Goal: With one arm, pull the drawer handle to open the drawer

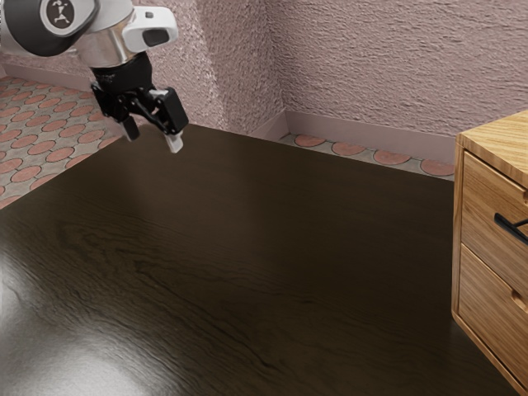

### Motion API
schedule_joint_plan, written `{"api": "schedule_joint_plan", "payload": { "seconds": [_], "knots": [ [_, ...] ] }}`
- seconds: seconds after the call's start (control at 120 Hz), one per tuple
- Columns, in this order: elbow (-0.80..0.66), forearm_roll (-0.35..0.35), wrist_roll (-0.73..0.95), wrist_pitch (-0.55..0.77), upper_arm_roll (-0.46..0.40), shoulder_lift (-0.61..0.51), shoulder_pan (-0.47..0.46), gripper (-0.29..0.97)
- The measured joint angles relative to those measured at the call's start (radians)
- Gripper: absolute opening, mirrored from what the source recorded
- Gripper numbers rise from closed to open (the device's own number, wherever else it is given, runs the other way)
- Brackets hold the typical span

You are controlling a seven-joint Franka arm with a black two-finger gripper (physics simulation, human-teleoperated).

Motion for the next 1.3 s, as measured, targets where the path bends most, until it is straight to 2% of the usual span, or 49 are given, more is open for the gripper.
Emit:
{"api": "schedule_joint_plan", "payload": {
  "seconds": [0.208, 0.283, 0.35, 0.433, 0.525, 0.617, 0.783, 0.85, 0.9, 0.925, 0.992, 1.042, 1.217, 1.3],
  "knots": [
    [0.000, -0.010, 0.010, -0.003, 0.005, -0.001, 0.022, 0.66],
    [0.065, -0.019, 0.013, -0.007, -0.004, -0.048, 0.037, 0.66],
    [0.090, -0.043, 0.012, -0.007, -0.096, -0.085, 0.134, 0.66],
    [0.096, -0.061, -0.029, -0.007, -0.256, -0.079, 0.278, 0.66],
    [0.092, -0.071, -0.138, -0.007, -0.383, -0.051, 0.337, 0.66],
    [0.094, -0.076, -0.256, -0.005, -0.426, -0.016, 0.279, 0.66],
    [0.088, -0.090, -0.431, 0.024, -0.475, -0.011, -0.026, 0.66],
    [0.006, -0.121, -0.490, 0.066, -0.477, -0.057, -0.118, 0.66],
    [-0.107, -0.147, -0.530, 0.109, -0.472, -0.139, -0.168, 0.66],
    [-0.160, -0.161, -0.550, 0.134, -0.469, -0.177, -0.166, 0.65],
    [-0.237, -0.196, -0.611, 0.192, -0.468, -0.226, -0.048, 0.65],
    [-0.258, -0.209, -0.668, 0.226, -0.489, -0.233, -0.005, 0.66],
    [-0.302, -0.231, -0.849, 0.328, -0.571, -0.216, -0.003, 0.66],
    [-0.303, -0.240, -0.925, 0.359, -0.584, -0.203, 0.001, 0.66]
  ]
}}
